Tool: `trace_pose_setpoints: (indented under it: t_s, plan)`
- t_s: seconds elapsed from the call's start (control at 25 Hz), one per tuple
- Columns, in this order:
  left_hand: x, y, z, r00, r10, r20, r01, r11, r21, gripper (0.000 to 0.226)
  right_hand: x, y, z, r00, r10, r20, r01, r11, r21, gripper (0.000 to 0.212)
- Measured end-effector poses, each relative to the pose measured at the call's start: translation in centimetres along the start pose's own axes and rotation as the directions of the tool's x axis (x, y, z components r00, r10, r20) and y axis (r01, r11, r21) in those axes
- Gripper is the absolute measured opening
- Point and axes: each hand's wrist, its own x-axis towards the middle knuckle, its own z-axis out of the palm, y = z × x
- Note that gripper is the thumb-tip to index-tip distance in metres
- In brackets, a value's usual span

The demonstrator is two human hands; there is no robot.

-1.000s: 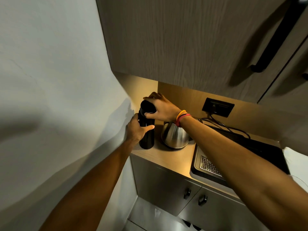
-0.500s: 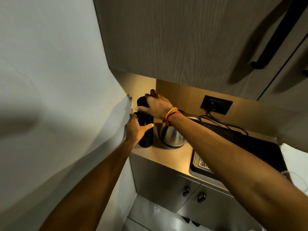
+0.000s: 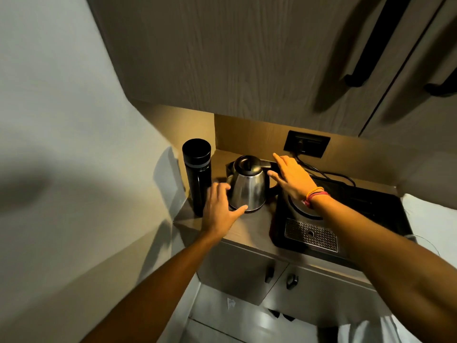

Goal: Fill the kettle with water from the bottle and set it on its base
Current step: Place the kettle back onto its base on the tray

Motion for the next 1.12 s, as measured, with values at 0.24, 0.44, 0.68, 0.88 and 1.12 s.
trace_pose_setpoints:
  t_s: [0.24,0.44,0.68,0.88,1.12]
  plan:
    - [10.7,5.0,-0.3,0.956,0.143,0.255,-0.230,0.906,0.354,0.120,0.3,1.5,-1.0,0.997,-0.045,0.065,0.046,0.999,-0.024,0.054]
    - [13.8,5.4,0.1,0.870,-0.066,0.489,-0.193,0.866,0.461,0.114,1.8,1.3,-1.3,0.992,0.006,0.127,0.005,0.996,-0.088,0.033]
    - [14.0,5.3,0.6,0.872,-0.050,0.487,-0.207,0.864,0.459,0.102,3.3,0.8,-0.4,0.985,0.013,0.172,-0.011,1.000,-0.013,0.028]
    - [14.2,5.4,0.6,0.870,-0.054,0.489,-0.196,0.873,0.446,0.100,3.1,0.2,0.5,0.996,0.011,0.092,-0.011,1.000,0.001,0.025]
    - [13.9,5.4,0.7,0.870,-0.046,0.490,-0.185,0.892,0.412,0.093,2.3,0.5,1.8,0.999,0.019,-0.027,-0.019,0.999,0.027,0.023]
